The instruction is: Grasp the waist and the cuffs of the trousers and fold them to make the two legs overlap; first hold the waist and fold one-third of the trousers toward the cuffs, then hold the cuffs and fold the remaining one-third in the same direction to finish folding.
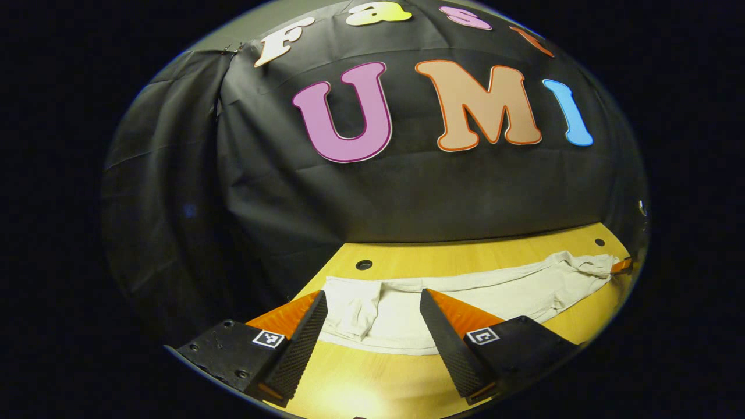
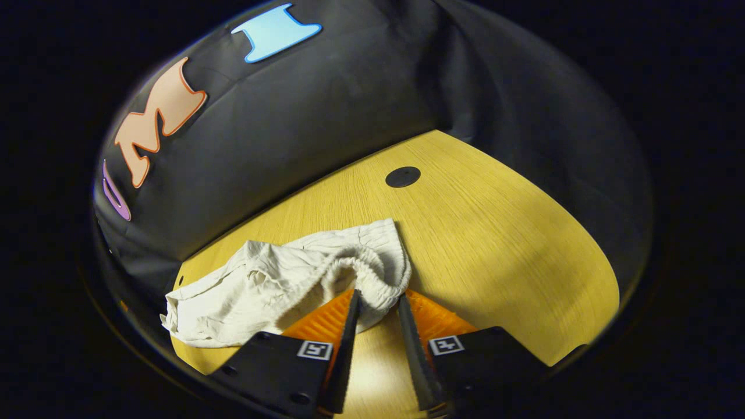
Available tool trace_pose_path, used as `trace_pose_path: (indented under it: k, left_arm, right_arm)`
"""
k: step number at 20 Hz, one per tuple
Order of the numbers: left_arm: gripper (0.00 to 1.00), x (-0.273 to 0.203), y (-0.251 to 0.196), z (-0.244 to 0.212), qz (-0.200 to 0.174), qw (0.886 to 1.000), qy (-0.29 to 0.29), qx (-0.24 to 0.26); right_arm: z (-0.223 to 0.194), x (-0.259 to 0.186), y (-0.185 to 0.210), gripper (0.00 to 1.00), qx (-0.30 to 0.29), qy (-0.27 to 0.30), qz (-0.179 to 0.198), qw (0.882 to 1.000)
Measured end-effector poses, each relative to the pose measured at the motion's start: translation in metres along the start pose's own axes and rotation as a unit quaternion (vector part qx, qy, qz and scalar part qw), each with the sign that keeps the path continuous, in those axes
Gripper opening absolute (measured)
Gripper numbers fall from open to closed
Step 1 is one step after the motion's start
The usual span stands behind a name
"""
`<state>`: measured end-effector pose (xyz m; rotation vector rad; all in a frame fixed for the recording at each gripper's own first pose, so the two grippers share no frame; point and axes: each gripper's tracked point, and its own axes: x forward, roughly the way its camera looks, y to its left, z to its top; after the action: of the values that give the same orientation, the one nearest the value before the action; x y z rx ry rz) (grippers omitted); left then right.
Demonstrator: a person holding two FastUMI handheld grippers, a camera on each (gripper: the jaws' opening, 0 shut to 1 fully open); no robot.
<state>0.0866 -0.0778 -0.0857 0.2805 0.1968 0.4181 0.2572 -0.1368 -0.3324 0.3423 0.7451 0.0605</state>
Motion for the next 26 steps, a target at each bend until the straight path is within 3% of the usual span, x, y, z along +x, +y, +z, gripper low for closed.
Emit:
trace_pose_path:
  k: [1,5,11,12,13,17,18,23,26]
  left_arm:
    - [0.97,0.001,-0.004,0.000,-0.003,1.000,-0.001,0.001]
    - [0.97,0.001,-0.013,0.001,-0.014,1.000,-0.002,-0.010]
    - [0.97,-0.002,-0.003,-0.003,-0.013,0.999,-0.004,-0.037]
    - [0.97,-0.003,0.002,-0.003,-0.010,0.999,-0.007,-0.042]
    - [0.97,-0.002,0.007,-0.004,-0.008,0.999,-0.010,-0.048]
    - [0.97,0.004,0.026,-0.010,-0.015,0.997,-0.011,-0.072]
    - [1.00,0.007,0.033,-0.012,-0.019,0.997,-0.012,-0.078]
    - [0.97,0.030,0.069,-0.024,-0.048,0.994,-0.006,-0.096]
    - [0.97,0.049,0.092,-0.030,-0.068,0.994,-0.003,-0.089]
  right_arm:
    - [0.000,0.001,0.001,0.42,0.007,0.000,0.004,1.000]
    - [0.008,-0.004,0.007,0.16,0.016,-0.011,0.013,1.000]
    - [0.028,-0.028,0.032,0.16,-0.033,-0.052,0.026,0.998]
    - [0.031,-0.034,0.041,0.21,-0.042,-0.060,0.029,0.997]
    - [0.035,-0.042,0.049,0.16,-0.054,-0.070,0.032,0.996]
    - [0.053,-0.078,0.083,0.16,-0.105,-0.101,0.042,0.989]
    - [0.059,-0.088,0.095,0.16,-0.113,-0.108,0.047,0.987]
    - [0.067,-0.138,0.162,0.16,-0.142,-0.133,0.088,0.977]
    - [0.049,-0.145,0.239,0.16,-0.170,-0.138,0.114,0.969]
